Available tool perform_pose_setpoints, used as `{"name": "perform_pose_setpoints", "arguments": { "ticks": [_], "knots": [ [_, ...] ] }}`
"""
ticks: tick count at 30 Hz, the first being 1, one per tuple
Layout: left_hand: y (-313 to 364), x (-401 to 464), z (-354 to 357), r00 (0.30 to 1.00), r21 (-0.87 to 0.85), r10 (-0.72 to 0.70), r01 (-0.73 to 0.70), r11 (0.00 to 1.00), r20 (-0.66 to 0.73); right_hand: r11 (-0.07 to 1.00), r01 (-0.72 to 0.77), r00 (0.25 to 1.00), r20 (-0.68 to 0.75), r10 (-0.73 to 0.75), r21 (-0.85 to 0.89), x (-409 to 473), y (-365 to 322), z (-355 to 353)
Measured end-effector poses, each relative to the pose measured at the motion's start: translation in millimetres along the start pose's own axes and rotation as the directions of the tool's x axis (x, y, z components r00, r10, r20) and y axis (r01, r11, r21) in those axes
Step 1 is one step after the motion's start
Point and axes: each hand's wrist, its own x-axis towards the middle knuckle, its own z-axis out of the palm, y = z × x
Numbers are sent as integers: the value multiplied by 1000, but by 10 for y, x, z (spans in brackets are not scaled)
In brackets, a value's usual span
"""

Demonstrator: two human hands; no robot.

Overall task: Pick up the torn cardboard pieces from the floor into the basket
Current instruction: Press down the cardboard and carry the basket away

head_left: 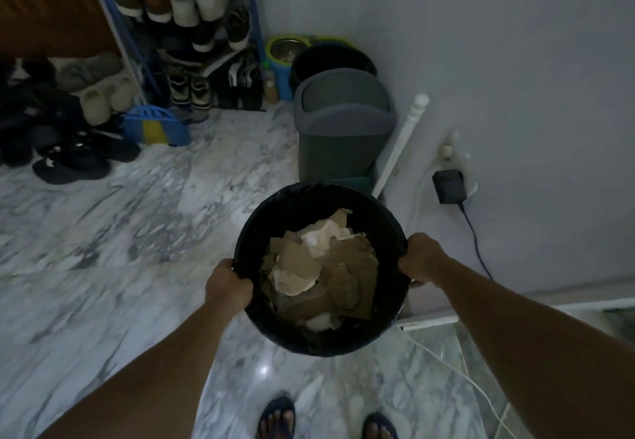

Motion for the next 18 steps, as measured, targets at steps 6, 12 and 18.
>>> {"name": "perform_pose_setpoints", "arguments": {
  "ticks": [6,12,18],
  "knots": [
    [-68,755,820,995,51,-21,16,999,101,998,-31,999,22,33,-51,907,414,186],
    [-118,1069,1483,992,-49,-73,79,996,106,994,-3,995,-98,-7,-105,1464,792,444],
    [-162,1015,1827,983,-93,-114,128,987,144,985,9,973,-227,-48,-170,1679,1056,563]
  ]
}}
